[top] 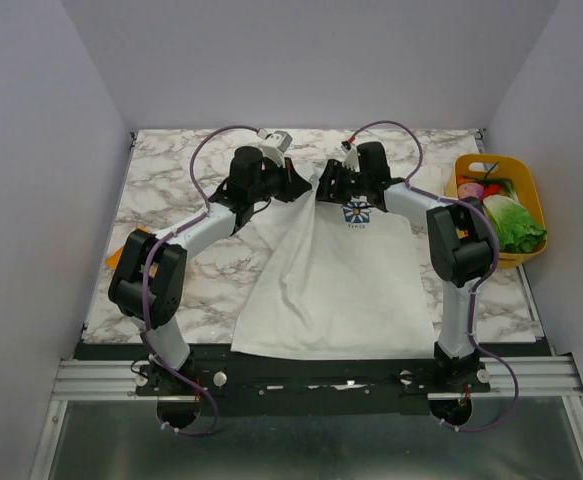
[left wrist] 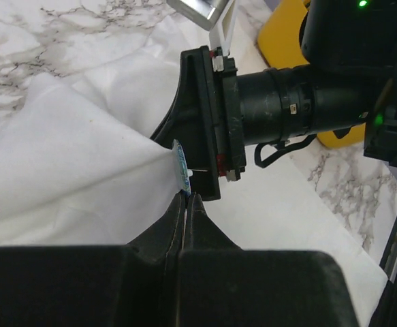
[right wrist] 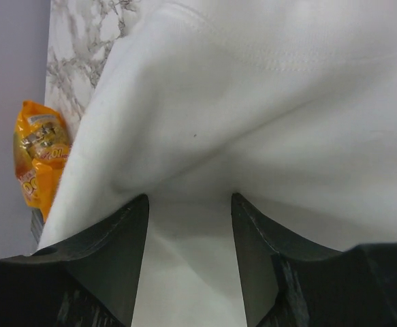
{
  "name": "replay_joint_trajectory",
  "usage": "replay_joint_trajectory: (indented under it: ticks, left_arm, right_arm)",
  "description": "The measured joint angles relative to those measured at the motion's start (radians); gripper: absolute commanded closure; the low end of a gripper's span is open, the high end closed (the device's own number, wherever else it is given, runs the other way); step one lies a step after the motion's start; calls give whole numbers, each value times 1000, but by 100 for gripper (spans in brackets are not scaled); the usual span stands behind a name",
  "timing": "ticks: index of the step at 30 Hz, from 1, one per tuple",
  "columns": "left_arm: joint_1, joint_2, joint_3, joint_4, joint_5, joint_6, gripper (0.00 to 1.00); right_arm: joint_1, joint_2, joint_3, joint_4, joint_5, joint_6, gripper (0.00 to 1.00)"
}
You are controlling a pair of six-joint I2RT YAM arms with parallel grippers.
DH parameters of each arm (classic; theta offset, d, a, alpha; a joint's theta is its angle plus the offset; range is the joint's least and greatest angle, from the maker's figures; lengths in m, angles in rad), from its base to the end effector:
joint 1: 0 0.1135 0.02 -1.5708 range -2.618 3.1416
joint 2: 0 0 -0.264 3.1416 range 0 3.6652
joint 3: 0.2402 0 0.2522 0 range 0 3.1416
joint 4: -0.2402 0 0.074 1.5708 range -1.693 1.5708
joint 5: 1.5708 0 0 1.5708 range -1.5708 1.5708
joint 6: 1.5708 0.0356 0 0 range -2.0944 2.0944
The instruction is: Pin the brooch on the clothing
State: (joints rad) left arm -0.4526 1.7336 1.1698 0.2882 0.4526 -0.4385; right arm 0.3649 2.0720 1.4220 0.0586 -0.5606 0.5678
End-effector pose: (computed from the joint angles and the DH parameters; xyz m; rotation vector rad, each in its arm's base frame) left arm 0.3564 -0.1906 0.2650 0.3477 1.9163 -1.0241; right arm 0.4273 0.1835 0.1865 -0.1160 2.2814 1.1217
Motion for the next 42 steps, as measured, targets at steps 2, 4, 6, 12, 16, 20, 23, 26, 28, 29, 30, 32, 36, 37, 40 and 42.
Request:
replay_joint_trajectory:
  ticks: [2,4,6,12,16,20,23,26,28,29,30,32,36,37,40,42]
  left_arm:
    - [5,-4,0,16,16,-6,100]
    - [9,-4,0,23,28,-13,100]
    - [13,-4,-2,26,39,-18,100]
    - [39,-4,-15,57,79,-23,100]
    - [67,-5,-33,90,114,-19,100]
    - [85,-4,-45,90,146,2,100]
    - [91,-2,-45,87,175,18,100]
    - [92,3,-44,84,218,35,100]
    - [93,8,-39,71,245,50,100]
    - [93,10,-37,67,261,58,100]
    - [93,11,-36,63,273,67,100]
    - [93,11,-36,58,297,78,100]
    - [97,11,-36,57,342,87,100]
    - [97,11,-36,56,352,89,100]
    - [98,11,-36,53,381,92,100]
    - [100,11,-35,43,409,99,100]
  right_arm:
    - [2,0,0,0,4,-10,37]
    - [2,-2,0,0,6,-21,34]
    - [2,-9,-2,-1,11,-35,32]
    - [-11,-112,-48,-12,32,-97,20]
    - [-37,-210,-92,-18,51,-190,14]
    - [-67,-270,-142,19,27,-325,10]
    - [-82,-281,-170,53,-30,-372,9]
    - [-92,-280,-192,74,-130,-396,7]
    - [-93,-278,-193,96,-199,-404,2]
    - [-93,-278,-195,111,-228,-404,2]
    - [-93,-278,-198,134,-255,-402,2]
    - [-93,-278,-210,171,-308,-401,4]
    - [-93,-274,-223,204,-382,-393,31]
    - [-93,-271,-223,211,-396,-391,32]
    - [-93,-263,-223,214,-431,-382,31]
    - [-94,-261,-223,214,-456,-381,28]
